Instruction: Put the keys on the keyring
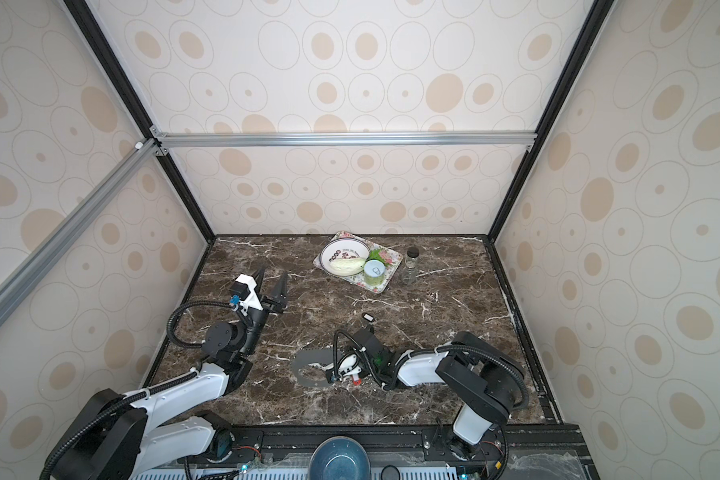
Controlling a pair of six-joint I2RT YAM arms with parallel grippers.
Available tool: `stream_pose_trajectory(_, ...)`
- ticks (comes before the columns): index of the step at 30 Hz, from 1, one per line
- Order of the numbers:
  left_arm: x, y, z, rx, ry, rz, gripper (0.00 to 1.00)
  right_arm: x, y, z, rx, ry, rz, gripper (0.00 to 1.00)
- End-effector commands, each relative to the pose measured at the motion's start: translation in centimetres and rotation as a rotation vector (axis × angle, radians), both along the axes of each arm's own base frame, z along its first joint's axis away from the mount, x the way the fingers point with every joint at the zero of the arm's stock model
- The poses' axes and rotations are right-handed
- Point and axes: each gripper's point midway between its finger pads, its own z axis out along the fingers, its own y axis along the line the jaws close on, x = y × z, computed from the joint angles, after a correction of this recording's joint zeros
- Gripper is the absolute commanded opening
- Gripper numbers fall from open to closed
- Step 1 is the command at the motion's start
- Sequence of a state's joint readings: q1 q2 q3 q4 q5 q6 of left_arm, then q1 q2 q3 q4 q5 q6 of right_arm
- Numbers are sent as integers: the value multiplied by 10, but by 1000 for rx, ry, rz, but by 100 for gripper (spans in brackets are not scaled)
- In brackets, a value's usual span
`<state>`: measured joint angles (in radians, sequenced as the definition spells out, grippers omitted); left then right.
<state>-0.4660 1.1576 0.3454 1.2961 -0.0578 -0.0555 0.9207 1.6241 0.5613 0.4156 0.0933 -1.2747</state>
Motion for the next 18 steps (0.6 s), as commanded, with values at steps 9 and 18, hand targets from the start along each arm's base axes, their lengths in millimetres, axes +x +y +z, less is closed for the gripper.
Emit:
stream_pose_trajectory(9, 1, 3, 19, -15, -47, 11, 62, -12, 3, -9, -20, 13, 68, 23)
stream_pose_trajectory(18, 1, 4, 18, -18, -47, 8, 62, -18, 5, -8, -16, 31, 89, 13)
